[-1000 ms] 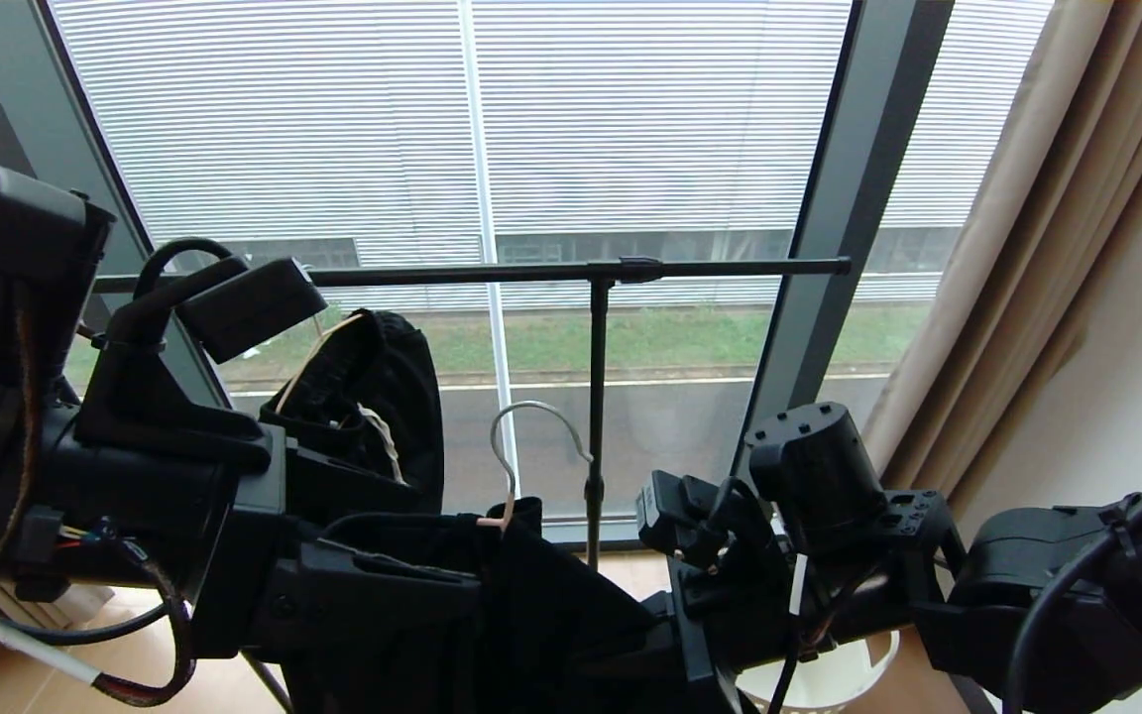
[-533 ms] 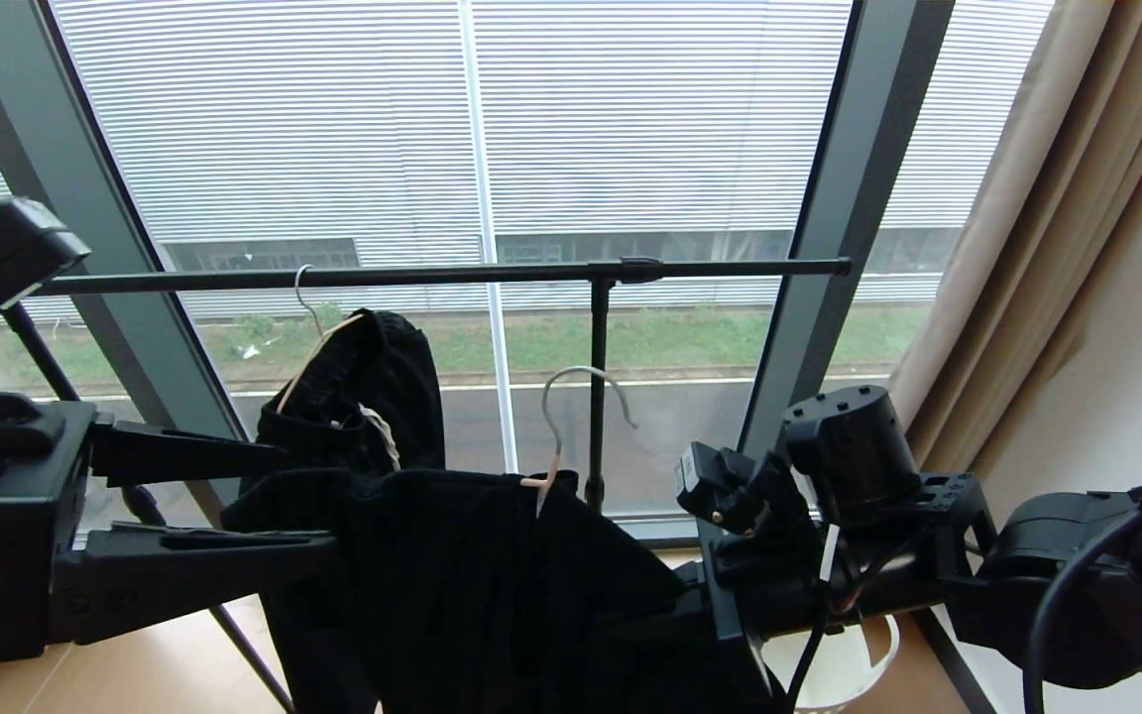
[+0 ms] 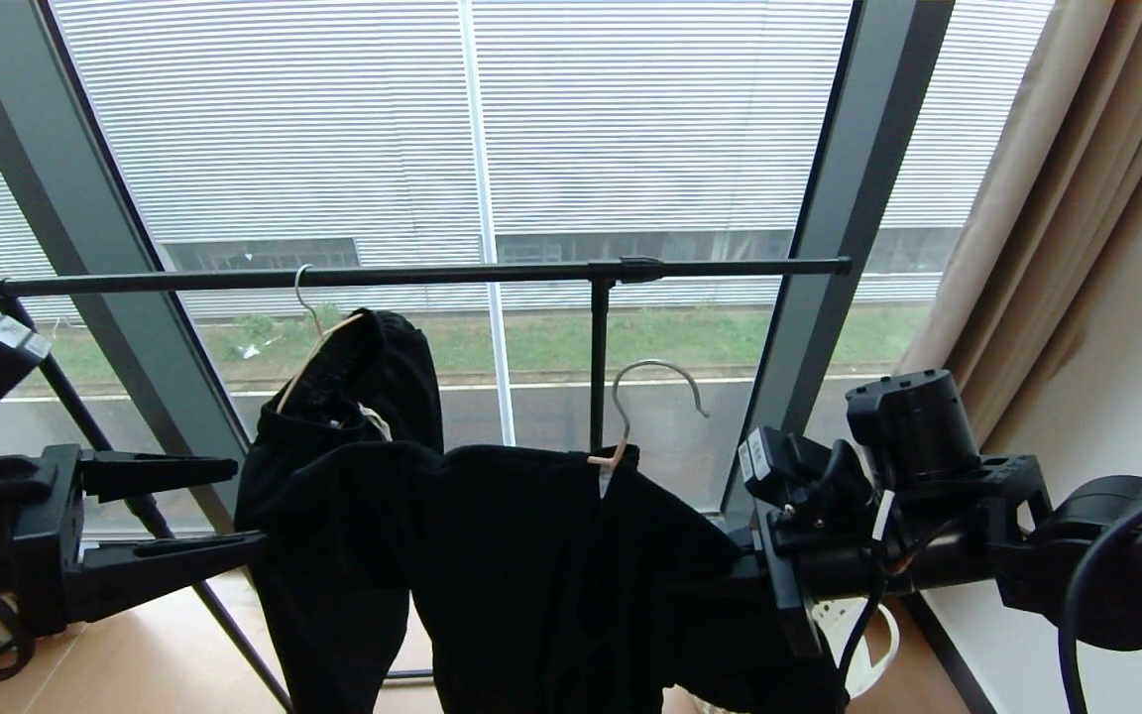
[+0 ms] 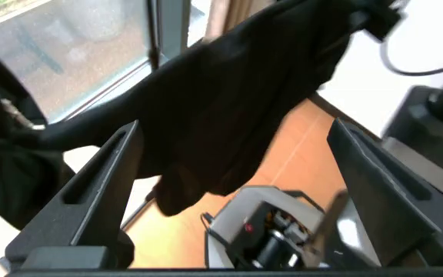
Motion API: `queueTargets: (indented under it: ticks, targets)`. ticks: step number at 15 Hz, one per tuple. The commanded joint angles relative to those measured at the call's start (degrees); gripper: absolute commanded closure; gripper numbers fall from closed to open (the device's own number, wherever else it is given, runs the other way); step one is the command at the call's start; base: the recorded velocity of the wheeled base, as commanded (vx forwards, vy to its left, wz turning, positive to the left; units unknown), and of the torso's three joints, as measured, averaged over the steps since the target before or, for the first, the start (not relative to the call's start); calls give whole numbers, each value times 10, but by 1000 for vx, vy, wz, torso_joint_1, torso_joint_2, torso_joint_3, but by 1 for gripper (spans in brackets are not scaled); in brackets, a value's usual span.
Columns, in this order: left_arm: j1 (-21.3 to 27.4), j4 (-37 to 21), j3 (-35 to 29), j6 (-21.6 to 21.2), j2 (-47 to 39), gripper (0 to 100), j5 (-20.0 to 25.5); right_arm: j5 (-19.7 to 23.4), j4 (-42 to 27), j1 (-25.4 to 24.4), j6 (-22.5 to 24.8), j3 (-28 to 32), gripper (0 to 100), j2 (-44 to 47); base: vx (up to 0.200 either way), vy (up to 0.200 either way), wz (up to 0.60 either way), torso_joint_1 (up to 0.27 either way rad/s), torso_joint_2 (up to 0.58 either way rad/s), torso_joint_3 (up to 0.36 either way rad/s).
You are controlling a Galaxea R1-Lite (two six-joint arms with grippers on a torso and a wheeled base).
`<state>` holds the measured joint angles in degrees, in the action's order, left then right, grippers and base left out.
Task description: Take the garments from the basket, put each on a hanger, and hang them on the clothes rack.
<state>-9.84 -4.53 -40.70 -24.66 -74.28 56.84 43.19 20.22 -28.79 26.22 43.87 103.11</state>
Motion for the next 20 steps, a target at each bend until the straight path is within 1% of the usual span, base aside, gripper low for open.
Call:
queueTargets:
  ticks: [1, 2, 3, 4, 7, 10, 11, 13, 17, 19, 20]
  targets:
    - [-18, 76, 56, -3, -80, 0, 15, 1, 1, 3, 4, -7, 100, -5, 0, 0, 0, 0, 0, 0]
    - [-19, 97, 60, -1, -87, 0, 16, 1, 1, 3, 13, -9, 100, -7, 0, 0, 0, 0, 0, 0]
    - [-19, 106, 61, -1, -97, 0, 16, 8, 0, 3, 23, -12, 100, -9, 0, 0, 0, 0, 0, 0]
    - [-19, 108, 59, -1, -107, 0, 16, 17, 0, 3, 31, -17, 100, -17, 0, 0, 0, 0, 0, 0]
    - [-23, 112, 51, -2, -122, 0, 15, 17, 0, 1, 41, -26, 100, -20, 0, 0, 0, 0, 0, 0]
    - [-61, 123, 39, -3, -127, 0, 16, 18, 0, 1, 68, -32, 100, -20, 0, 0, 0, 0, 0, 0]
    - [-62, 123, 39, -4, -134, 0, 16, 19, -1, 0, 73, -34, 100, -20, 0, 0, 0, 0, 0, 0]
    - [-57, 124, 43, -6, -146, 0, 16, 35, 0, 0, 75, -37, 100, -21, 0, 0, 0, 0, 0, 0]
    - [-49, 124, 44, -6, -162, 0, 16, 39, 0, 0, 75, -37, 100, -27, 0, 0, 0, 0, 0, 0]
    - [-37, 123, 48, -6, -170, 0, 16, 40, 1, 0, 75, -37, 100, -27, 0, 0, 0, 0, 0, 0]
    - [-35, 124, 48, -6, -170, 100, 16, 40, 1, 0, 75, -37, 100, -27, 0, 0, 0, 0, 0, 0]
